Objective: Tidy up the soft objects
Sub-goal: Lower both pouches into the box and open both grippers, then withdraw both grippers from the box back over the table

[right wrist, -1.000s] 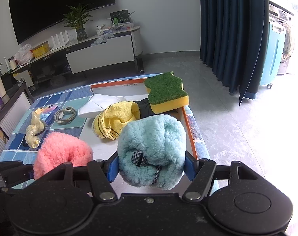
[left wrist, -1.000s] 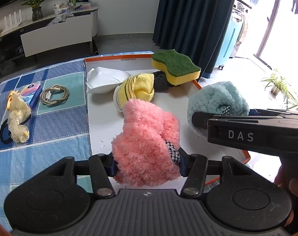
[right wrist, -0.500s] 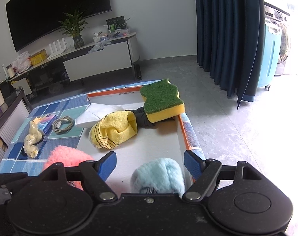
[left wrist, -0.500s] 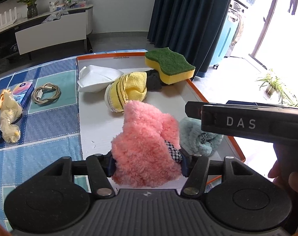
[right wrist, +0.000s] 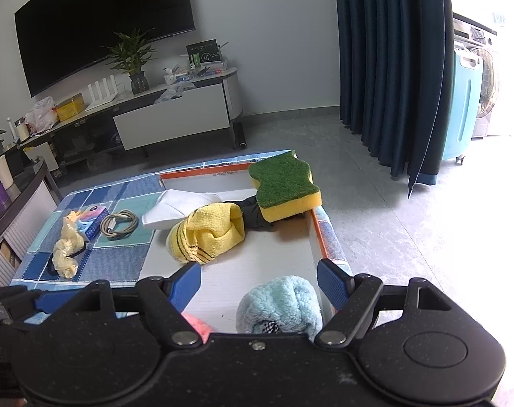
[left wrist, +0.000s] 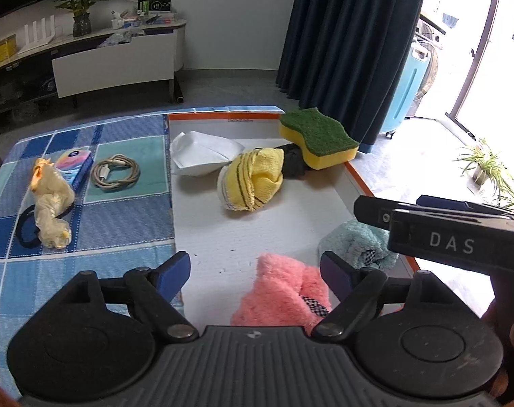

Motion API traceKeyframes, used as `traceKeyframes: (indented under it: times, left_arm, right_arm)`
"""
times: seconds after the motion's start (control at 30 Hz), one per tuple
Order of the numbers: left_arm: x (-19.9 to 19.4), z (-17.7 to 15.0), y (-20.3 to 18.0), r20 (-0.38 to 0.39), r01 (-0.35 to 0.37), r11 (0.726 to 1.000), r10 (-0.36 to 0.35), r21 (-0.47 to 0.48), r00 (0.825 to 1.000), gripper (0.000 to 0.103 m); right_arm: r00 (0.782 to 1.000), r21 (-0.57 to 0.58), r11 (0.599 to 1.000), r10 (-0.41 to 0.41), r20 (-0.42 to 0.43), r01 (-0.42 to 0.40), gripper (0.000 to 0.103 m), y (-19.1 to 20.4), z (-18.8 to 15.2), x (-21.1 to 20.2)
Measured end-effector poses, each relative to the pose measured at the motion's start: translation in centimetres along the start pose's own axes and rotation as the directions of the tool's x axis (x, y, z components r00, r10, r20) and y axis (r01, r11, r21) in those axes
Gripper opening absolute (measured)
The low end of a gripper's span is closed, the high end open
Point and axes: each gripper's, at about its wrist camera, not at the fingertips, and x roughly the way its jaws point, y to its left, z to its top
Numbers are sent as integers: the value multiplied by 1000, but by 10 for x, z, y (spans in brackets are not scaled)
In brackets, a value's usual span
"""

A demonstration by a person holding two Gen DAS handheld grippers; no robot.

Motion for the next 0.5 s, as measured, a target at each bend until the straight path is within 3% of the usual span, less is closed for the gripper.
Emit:
traceKeyframes:
  times: [0.5]
  left_arm:
    - [-25,-5,48,10,-91,994,91,-58,996,90]
  right_arm:
    - [999,-51,998,43,-10,-44,90,43,-2,-5]
